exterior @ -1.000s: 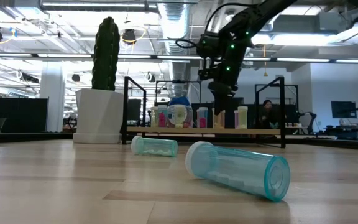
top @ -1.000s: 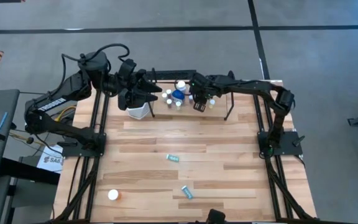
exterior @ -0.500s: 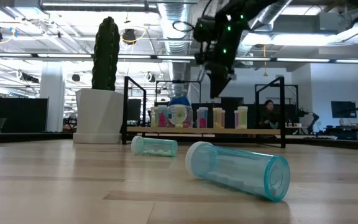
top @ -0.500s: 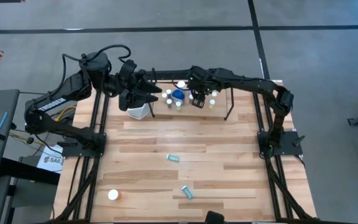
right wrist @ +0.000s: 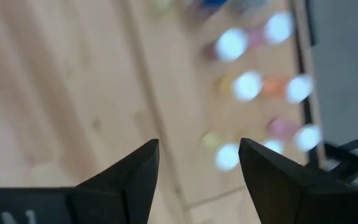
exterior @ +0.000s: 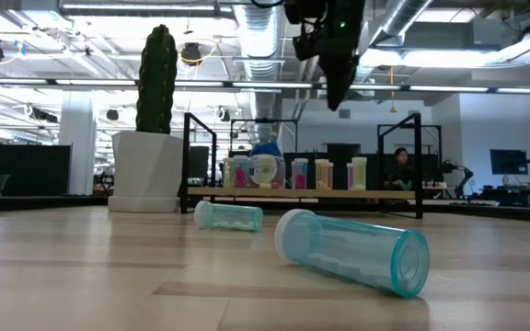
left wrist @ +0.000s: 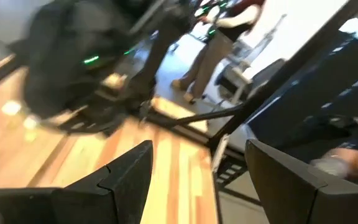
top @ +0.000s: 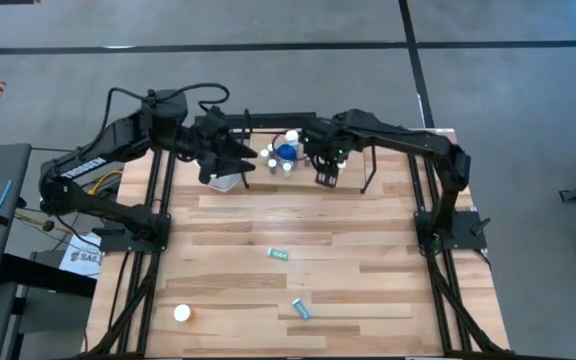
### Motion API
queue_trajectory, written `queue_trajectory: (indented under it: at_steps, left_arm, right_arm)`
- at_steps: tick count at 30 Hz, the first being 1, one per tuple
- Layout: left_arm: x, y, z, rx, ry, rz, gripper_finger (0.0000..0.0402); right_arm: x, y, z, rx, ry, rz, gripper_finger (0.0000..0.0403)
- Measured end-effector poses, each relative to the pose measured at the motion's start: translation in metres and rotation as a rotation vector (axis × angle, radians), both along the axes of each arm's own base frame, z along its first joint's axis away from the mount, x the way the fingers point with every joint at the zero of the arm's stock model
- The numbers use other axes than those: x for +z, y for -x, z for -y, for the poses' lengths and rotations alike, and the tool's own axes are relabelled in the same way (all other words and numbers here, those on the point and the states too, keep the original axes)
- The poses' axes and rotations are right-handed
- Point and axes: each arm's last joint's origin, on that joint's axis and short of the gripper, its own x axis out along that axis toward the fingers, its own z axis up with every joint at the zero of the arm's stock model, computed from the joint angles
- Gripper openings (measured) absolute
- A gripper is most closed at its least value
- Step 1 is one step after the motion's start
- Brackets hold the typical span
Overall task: Pick and place medicine bottles onto shelf by color
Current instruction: Put the small blue pill bottle on the shelf
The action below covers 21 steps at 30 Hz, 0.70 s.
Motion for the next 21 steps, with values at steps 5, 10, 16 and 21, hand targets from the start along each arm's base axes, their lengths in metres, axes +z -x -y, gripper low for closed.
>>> queue_trajectory:
  at_steps: [5,10,16,21]
  left_arm:
    - [-0.01,-0.001,0.016,0.061,0.019,-0.121,0.0242]
    - [-0.016,-0.009,0.047,0.106,0.038,-0.182,0.0242]
    - [-0.027,-0.024,0.099,0.149,0.076,-0.224,0.0242]
    - [-0.041,-0.041,0.149,0.157,0.143,-0.243,0.0242]
  right_arm:
    - [0.007,0.01,-0.034,0.017,-0.041,-0.066,0.0244]
    - [0.018,0.032,-0.074,0.006,-0.052,-0.018,0.0244]
    - [0.016,0.072,-0.138,-0.071,-0.115,0.154,0.0244]
    - [-0.006,0.089,-0.195,-0.147,-0.277,0.345,0.0244]
